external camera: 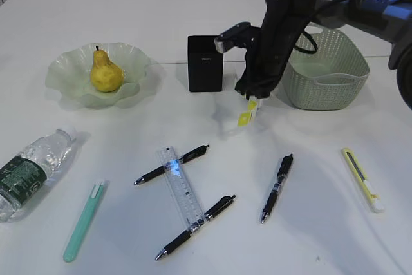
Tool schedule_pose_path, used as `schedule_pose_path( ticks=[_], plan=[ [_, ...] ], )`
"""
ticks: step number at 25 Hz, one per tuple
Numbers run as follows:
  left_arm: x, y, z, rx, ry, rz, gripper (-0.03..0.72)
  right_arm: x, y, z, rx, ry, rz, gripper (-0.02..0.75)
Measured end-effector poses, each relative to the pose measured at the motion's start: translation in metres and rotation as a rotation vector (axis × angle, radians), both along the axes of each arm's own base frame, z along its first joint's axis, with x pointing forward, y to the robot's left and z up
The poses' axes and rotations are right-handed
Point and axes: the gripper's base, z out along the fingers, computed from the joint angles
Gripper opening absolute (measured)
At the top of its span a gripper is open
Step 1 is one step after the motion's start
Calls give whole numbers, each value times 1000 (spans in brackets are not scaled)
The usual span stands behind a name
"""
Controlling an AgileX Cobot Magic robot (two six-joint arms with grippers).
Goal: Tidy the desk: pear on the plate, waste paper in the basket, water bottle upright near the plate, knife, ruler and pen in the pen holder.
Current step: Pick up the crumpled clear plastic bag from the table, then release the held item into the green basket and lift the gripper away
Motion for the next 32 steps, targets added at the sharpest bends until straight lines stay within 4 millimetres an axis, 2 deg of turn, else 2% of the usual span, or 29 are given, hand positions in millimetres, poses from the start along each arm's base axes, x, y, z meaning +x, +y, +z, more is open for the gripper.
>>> schedule_pose_path(
  ticks=[4, 8, 13, 15, 26, 32],
  plan=[
    [0, 0, 0, -3, 0, -2, 473, 9, 2, 32, 59, -84, -130, 15],
    [0, -2, 0, -15, 2, -13, 472, 9, 0, 64, 70, -161, -176, 15],
    [0, -2, 0, -21, 3, -18, 468, 7, -17, 109, 15, -294, -311, 15],
    [-1, -3, 0, -23, 3, -20, 468, 7, -27, 119, 14, -316, -375, 15],
    [2, -4, -2, -31, 10, -27, 468, 18, -117, 120, -8, -328, -717, 15],
    [5, -4, -4, -32, 18, -29, 468, 21, -129, 111, -16, -309, -746, 15]
  ],
)
